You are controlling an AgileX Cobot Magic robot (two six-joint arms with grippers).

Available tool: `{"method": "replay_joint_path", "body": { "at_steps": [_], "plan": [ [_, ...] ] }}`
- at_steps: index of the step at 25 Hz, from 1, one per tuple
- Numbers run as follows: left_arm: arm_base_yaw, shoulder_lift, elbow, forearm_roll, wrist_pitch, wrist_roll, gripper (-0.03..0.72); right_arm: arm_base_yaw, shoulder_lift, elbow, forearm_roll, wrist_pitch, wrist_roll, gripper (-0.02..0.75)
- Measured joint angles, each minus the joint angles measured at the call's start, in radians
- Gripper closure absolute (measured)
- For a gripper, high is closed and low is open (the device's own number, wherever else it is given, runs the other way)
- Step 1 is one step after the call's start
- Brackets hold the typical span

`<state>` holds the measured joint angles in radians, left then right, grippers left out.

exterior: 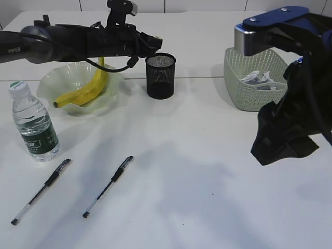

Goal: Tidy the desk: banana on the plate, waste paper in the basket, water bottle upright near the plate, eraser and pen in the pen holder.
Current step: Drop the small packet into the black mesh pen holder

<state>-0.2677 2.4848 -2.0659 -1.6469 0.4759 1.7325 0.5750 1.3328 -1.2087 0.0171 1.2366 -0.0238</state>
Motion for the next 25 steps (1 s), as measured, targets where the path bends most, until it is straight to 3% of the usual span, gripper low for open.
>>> {"method": "replay_joint_path", "body": {
  "at_steps": [15, 25],
  "plan": [
    [0.000, 0.018, -0.006, -0.027, 0.028, 0.027, 0.535, 0.000, -0.001, 0.000, 0.000, 0.000, 0.000, 0.276],
    [0.000, 0.018, -0.006, -0.027, 0.028, 0.027, 0.485, 0.000, -0.001, 0.000, 0.000, 0.000, 0.000, 0.276]
  ]
}}
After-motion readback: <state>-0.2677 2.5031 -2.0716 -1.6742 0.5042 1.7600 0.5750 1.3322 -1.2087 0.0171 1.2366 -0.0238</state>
